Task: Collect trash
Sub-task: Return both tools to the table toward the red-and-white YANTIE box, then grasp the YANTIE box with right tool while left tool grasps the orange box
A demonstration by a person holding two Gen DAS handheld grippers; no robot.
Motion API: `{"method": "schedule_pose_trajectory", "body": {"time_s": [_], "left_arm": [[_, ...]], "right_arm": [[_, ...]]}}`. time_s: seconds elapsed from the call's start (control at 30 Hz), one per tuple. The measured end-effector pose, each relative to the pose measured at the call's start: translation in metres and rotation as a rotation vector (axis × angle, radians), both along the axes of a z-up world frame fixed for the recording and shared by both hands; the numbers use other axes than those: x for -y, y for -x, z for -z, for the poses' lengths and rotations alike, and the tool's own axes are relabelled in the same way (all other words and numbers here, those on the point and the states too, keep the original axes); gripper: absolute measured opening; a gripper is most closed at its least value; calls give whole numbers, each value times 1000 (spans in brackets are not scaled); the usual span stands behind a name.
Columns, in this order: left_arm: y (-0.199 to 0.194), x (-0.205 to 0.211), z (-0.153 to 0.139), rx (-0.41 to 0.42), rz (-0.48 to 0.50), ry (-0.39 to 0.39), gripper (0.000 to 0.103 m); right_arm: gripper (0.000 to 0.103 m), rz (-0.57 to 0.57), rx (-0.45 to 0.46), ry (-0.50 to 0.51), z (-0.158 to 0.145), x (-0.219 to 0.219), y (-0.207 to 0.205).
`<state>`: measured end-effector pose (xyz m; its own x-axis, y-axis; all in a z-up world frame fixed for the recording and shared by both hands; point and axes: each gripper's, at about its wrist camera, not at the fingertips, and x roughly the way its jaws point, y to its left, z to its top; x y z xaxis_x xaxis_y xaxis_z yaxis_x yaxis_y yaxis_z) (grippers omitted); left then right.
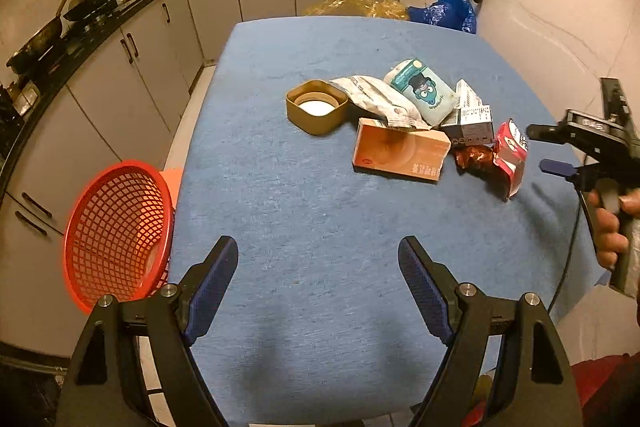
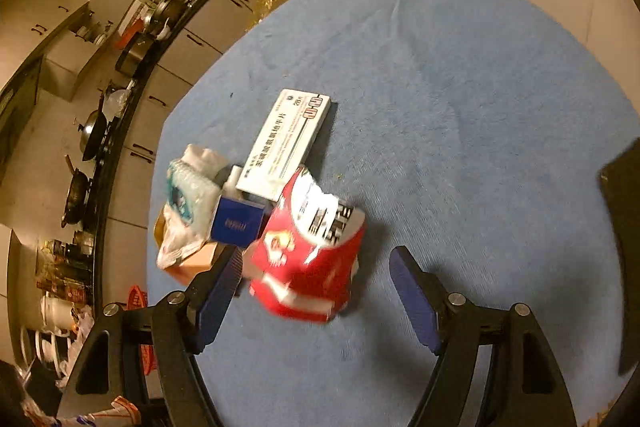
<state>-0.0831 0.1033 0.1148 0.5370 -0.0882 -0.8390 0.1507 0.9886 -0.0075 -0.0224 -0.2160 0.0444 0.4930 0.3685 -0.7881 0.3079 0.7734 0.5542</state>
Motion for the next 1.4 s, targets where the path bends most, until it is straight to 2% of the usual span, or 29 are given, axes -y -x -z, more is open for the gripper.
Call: {"method": "schedule_pose_trajectory", "body": {"time_s": [0.2, 0.3, 0.33, 0.4, 0.6, 0.7, 0.83, 1.07, 1.17, 1.27, 1.4], "left_arm": [[2, -7, -4, -3, -31, -13, 81], [2, -10, -5, -5, -41, -12, 81], [1, -11, -5, -7, -45, -12, 81], [-2, -12, -4, -12, -53, -8, 81], [-19, -15, 4, -58, -64, 49, 81], [-30, -14, 9, -75, -69, 87, 81], [-48, -9, 15, -86, -59, 126, 81], [-100, 9, 23, -44, 48, 142, 81], [-123, 17, 29, -43, 102, 180, 81], [-144, 27, 39, -78, 151, 219, 81], [-156, 38, 51, -124, 210, 235, 81]], "right_arm": [[79, -91, -38, -8, 18, -20, -25], [62, -158, -36, -7, 18, -40, -27], [61, -182, -37, 1, 18, -47, -27], [58, -231, -17, 33, 14, -62, -24], [49, -480, 4, -23, 7, -117, 9], [48, -550, 43, -15, 1, -124, 26], [48, -522, 77, 27, -11, -107, 35], [48, -441, 74, 66, -27, -70, 45], [48, -417, 67, 91, -33, -56, 53], [48, -382, 57, 105, -35, -43, 60], [48, -329, 39, 113, -34, -26, 67]]}}
